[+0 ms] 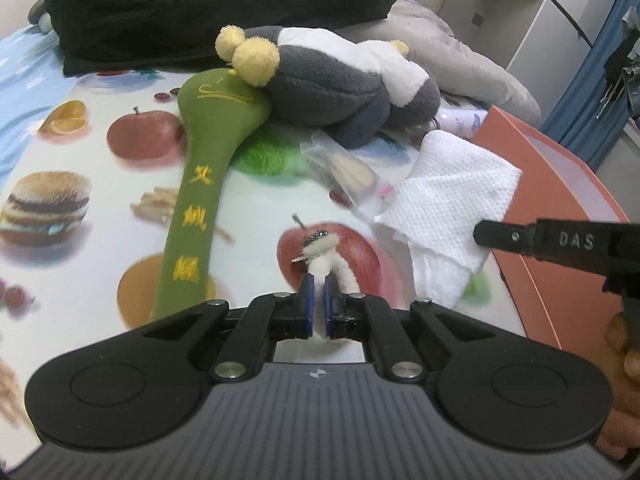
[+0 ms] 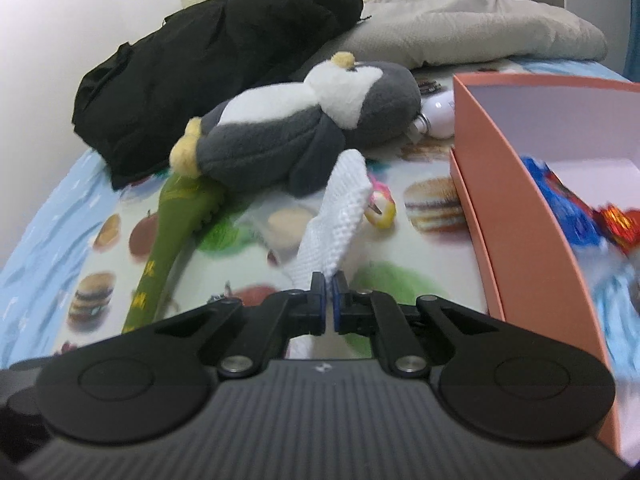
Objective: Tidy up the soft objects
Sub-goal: 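Grasp the white tissue with the right gripper while the left gripper grasps the white cord, then lift the white tissue with the right gripper while the left gripper lifts the white cord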
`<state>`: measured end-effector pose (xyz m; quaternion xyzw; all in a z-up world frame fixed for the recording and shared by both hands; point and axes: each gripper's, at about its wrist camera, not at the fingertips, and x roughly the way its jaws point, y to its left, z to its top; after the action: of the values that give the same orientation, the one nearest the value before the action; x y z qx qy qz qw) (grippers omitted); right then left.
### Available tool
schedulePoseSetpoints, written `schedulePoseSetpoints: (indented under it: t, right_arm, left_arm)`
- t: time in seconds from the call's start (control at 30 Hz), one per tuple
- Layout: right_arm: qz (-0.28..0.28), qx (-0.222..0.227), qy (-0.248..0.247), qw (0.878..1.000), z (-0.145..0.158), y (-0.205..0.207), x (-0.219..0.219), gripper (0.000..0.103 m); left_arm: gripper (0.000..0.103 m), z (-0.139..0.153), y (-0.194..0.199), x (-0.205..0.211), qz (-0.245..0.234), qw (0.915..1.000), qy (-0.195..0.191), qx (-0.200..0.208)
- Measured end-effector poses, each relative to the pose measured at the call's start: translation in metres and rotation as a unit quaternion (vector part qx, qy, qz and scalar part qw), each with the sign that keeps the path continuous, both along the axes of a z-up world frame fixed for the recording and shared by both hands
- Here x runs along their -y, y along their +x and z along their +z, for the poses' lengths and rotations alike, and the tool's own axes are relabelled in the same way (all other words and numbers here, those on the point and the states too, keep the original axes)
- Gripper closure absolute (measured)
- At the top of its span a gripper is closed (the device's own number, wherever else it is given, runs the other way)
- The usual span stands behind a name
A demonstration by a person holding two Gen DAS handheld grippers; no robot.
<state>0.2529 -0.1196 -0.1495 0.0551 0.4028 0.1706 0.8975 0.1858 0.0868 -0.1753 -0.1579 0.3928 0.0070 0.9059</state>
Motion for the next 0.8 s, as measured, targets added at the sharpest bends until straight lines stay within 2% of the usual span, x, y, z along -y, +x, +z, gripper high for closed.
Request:
schedulePoseSetpoints:
  t: [0.33, 0.57, 0.73, 0.77, 0.8]
  right_arm:
    - [0.011, -0.049, 0.010, 0.999, -0.004, -0.071, 0.017, 0.096]
    - [0.001, -0.075, -0.007, 0.997, -0.017, -0.114, 0.035, 0.096]
    - [-0.015, -0.086, -0.020, 0.996, -0.025, -0.118, 0.045, 0.091]
    - [-0.018, -0.084, -0.023, 0.996, -0.024, -0.118, 0.047, 0.089]
    - [-0.020, -0.079, -0.027, 0.996, -0.022, -0.118, 0.047, 0.081]
  left_arm:
    - [0.097, 0.008, -0.058, 0.009, -0.007, 0.9997, -0.001, -0.022]
    - [0.097, 0.007, -0.089, 0.021, -0.017, 0.9992, -0.003, -0.035]
    - [0.096, 0.003, -0.089, 0.023, -0.020, 0.9985, -0.005, -0.051]
    - [0.092, 0.003, -0.087, 0.023, -0.019, 0.9983, -0.009, -0.054]
    - [0.088, 0.003, -0.086, 0.022, -0.017, 0.9981, -0.013, -0.057]
